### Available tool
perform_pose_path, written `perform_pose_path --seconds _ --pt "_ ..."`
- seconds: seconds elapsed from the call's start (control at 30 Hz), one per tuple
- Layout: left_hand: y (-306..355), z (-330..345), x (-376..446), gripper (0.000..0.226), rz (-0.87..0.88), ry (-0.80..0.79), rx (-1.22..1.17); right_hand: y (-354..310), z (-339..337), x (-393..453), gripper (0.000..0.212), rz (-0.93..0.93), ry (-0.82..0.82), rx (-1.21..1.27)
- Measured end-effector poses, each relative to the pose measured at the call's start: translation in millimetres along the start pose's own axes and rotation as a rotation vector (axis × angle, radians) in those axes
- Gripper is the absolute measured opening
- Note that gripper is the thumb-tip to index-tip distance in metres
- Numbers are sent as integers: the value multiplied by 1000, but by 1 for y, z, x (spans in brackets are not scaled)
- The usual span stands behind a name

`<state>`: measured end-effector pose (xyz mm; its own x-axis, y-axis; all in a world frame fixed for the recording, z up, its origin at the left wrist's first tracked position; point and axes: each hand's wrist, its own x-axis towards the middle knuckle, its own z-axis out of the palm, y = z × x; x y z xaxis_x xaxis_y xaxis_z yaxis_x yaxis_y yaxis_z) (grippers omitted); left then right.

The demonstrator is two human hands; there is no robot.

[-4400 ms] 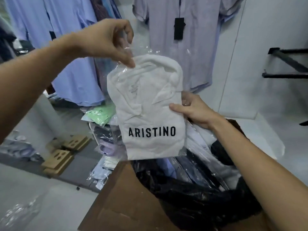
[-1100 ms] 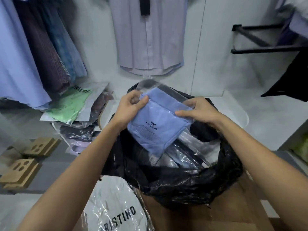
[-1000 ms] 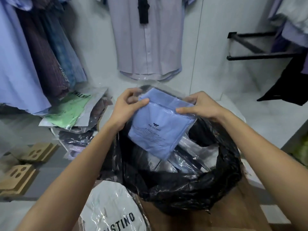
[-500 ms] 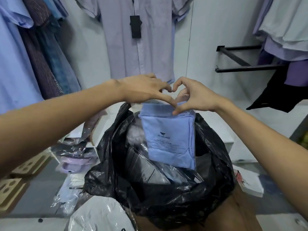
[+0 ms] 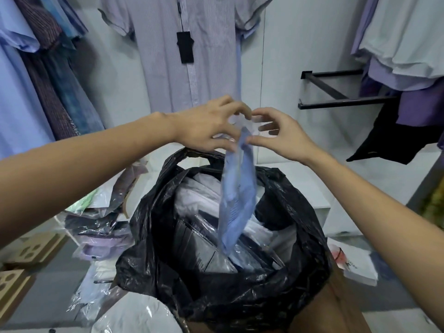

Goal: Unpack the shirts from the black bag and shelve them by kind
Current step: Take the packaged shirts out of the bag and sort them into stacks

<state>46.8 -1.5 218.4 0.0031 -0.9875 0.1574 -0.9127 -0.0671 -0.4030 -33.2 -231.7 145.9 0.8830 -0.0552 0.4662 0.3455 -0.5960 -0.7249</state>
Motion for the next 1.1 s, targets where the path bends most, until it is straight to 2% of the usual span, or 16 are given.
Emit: perform_pose_path --seconds 0.07,0.13,0.27,0.33,0.37,0.47,0.57,0.63,0.73,0.77,0.9,0.93,1.03,1.1 --pt "-3 -1 -2 38 -78 22 29 -2 -1 -5 50 65 -4 43" --pt "-4 -6 -5 35 -227 -19 -15 -11 -2 -11 44 132 -58 139" --pt "-10 -16 -10 28 -533 59 -72 -18 -6 -16 74 241 -266 513" --pt "-17 -20 -15 32 -654 109 -111 -15 -7 -16 64 204 -297 572" --pt "-20 -23 -18 34 -674 130 -162 -13 -6 -16 54 171 -278 515" --pt "-25 -37 -24 29 -609 148 -375 -6 6 -13 43 138 -173 309" --pt "-29 -51 -35 29 -618 143 -518 -12 23 -14 13 152 -51 395" --pt "-33 -58 -55 44 -707 156 -665 -19 34 -10 10 145 -12 444" --pt "-32 -64 -100 75 -959 320 -884 -31 50 -3 12 177 -9 491" --pt "-28 -61 -114 76 -1018 393 -1016 -38 56 -1 12 182 -12 535" --pt "1 -24 -167 77 -1039 676 -1448 -64 91 7 11 233 -57 678" --pt "12 -11 -176 74 -1040 728 -1467 -71 101 8 11 237 -76 694" --pt "44 27 -201 31 -1115 861 -1344 -81 138 10 19 263 -149 711" --pt "65 44 -218 37 -1261 1013 -1242 -89 164 4 13 273 -218 704"
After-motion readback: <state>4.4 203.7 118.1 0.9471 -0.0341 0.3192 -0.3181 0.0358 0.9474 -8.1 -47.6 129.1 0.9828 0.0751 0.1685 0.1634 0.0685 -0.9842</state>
